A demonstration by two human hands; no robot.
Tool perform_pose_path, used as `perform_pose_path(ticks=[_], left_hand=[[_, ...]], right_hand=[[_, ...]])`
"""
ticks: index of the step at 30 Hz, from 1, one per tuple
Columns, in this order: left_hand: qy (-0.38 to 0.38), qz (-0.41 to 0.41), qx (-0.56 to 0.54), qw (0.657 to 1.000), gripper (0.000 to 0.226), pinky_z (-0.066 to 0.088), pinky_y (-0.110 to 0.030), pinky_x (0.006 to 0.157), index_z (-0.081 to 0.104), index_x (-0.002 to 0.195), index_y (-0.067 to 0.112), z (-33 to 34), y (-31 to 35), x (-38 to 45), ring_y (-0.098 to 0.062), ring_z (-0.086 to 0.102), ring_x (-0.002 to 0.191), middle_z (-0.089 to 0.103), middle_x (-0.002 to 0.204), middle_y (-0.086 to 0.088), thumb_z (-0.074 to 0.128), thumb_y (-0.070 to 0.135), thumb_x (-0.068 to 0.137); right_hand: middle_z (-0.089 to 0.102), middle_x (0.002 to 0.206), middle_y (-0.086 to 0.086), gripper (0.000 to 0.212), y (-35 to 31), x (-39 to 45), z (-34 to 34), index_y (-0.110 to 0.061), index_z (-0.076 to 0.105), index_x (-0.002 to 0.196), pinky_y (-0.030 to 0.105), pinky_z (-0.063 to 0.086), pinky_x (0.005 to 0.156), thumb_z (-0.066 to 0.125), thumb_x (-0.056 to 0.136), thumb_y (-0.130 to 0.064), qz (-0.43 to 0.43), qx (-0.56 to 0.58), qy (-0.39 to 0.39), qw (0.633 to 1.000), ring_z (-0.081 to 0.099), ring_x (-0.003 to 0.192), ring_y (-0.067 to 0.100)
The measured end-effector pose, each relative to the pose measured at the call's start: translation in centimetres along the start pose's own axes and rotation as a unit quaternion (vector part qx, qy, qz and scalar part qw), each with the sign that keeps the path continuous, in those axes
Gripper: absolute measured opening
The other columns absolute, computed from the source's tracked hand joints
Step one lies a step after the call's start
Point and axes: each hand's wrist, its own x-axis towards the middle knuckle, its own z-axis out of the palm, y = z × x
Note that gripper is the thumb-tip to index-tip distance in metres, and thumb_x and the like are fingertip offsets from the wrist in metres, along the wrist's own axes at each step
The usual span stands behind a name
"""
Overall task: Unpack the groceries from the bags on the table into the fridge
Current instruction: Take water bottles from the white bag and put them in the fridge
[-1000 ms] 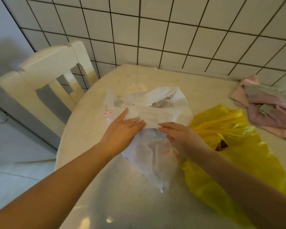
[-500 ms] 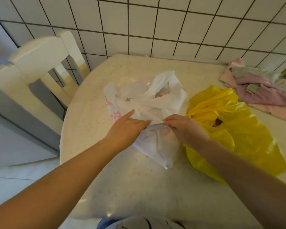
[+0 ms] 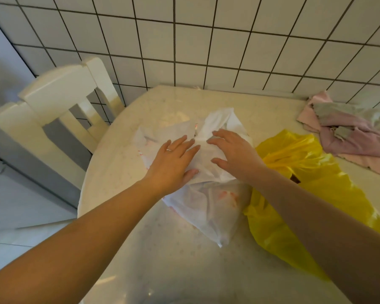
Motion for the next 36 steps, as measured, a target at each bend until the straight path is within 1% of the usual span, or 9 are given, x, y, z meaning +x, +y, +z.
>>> perform_pose_path(ticks=[5, 10, 13, 15, 19, 24, 28, 33, 36], left_hand=[[-0.079, -0.029, 0.025, 0.996, 0.081, -0.001, -0.048, 0.116, 0.004, 0.150, 0.021, 0.8, -0.4, 0.7, -0.019, -0.004, 0.145, 0.005, 0.158, 0.000, 0.022, 0.068, 0.086], [-0.070, -0.031, 0.025, 0.997, 0.088, -0.004, -0.049, 0.115, 0.003, 0.150, 0.021, 1.4, -0.4, 1.0, -0.017, -0.005, 0.145, 0.004, 0.158, 0.002, 0.007, 0.074, 0.080], [-0.048, 0.003, 0.022, 0.999, 0.084, 0.000, -0.052, 0.115, 0.012, 0.150, 0.019, 1.7, 0.1, 0.5, -0.019, 0.000, 0.145, 0.008, 0.158, 0.000, 0.013, 0.072, 0.084], [-0.025, 0.029, 0.013, 0.999, 0.080, 0.006, -0.056, 0.114, 0.019, 0.148, 0.018, 2.0, 0.4, 0.0, -0.020, 0.005, 0.145, 0.013, 0.157, -0.003, 0.020, 0.070, 0.087], [-0.018, 0.072, 0.039, 0.996, 0.074, 0.015, -0.060, 0.111, 0.036, 0.142, 0.017, 2.1, 1.2, -0.7, -0.021, 0.023, 0.141, 0.036, 0.149, -0.003, 0.030, 0.067, 0.088], [-0.014, 0.079, 0.023, 0.997, 0.057, 0.012, -0.056, 0.108, 0.053, 0.130, 0.021, 1.7, 2.2, -2.0, -0.021, 0.050, 0.125, 0.059, 0.127, -0.001, 0.036, 0.058, 0.089], [0.007, 0.069, -0.011, 0.998, 0.034, 0.015, -0.059, 0.108, 0.064, 0.118, 0.020, 1.8, 2.5, -2.6, -0.027, 0.058, 0.111, 0.063, 0.114, -0.005, 0.058, 0.037, 0.089], [-0.018, -0.002, -0.068, 0.998, 0.065, 0.009, -0.047, 0.115, 0.050, 0.133, 0.024, 1.2, 2.7, -2.8, -0.017, 0.042, 0.128, 0.044, 0.142, 0.002, 0.014, 0.059, 0.091], [0.009, -0.047, -0.109, 0.993, 0.053, 0.022, -0.041, 0.110, 0.052, 0.132, 0.023, 1.2, 3.0, -1.6, -0.019, 0.045, 0.125, 0.046, 0.141, 0.002, 0.018, 0.046, 0.098]], right_hand=[[0.025, 0.152, -0.005, 0.068, 1.0, 1.7, 1.4, -0.027, 0.020, 0.146, 0.053, 0.003, 0.113, 0.034, 0.090, -0.062, 0.052, -0.065, -0.109, 0.990, 0.021, 0.140, 0.015], [0.052, 0.135, -0.009, 0.043, 0.9, 1.4, 1.7, -0.032, 0.035, 0.140, 0.050, 0.003, 0.114, 0.034, 0.099, -0.040, -0.004, -0.089, -0.095, 0.991, 0.044, 0.127, 0.013], [0.068, 0.106, -0.005, 0.026, 0.6, 0.0, 1.4, -0.024, 0.065, 0.112, 0.046, 0.031, 0.107, 0.064, 0.085, -0.025, -0.082, -0.084, -0.009, 0.993, 0.062, 0.104, 0.014], [0.069, 0.080, -0.001, 0.016, 0.3, -1.1, 1.3, -0.016, 0.072, 0.084, 0.038, 0.053, 0.079, 0.077, 0.069, -0.015, -0.158, -0.077, 0.066, 0.982, 0.067, 0.077, 0.019], [0.061, 0.106, 0.005, 0.024, -0.9, -3.7, 1.4, -0.014, 0.060, 0.110, 0.034, 0.046, 0.081, 0.043, 0.095, -0.021, -0.116, -0.008, -0.049, 0.992, 0.058, 0.100, 0.024], [0.056, 0.111, 0.002, 0.033, -0.4, -6.5, 2.1, -0.022, 0.057, 0.124, 0.035, 0.052, 0.074, 0.050, 0.093, -0.030, -0.045, 0.037, -0.016, 0.998, 0.058, 0.100, 0.022], [0.045, 0.137, 0.005, 0.062, 0.0, -5.7, 2.2, -0.020, 0.050, 0.133, 0.036, 0.033, 0.106, 0.049, 0.083, -0.056, 0.004, 0.048, -0.014, 0.999, 0.040, 0.129, 0.023], [0.021, 0.155, 0.001, 0.069, -0.1, -2.7, 2.6, -0.024, 0.027, 0.146, 0.046, 0.012, 0.114, 0.030, 0.090, -0.063, 0.086, 0.069, -0.058, 0.992, 0.018, 0.142, 0.021], [0.029, 0.151, 0.002, 0.062, -0.5, -1.3, 2.9, -0.028, 0.019, 0.147, 0.056, 0.013, 0.108, 0.026, 0.093, -0.059, 0.135, 0.020, -0.090, 0.987, 0.025, 0.138, 0.026]])
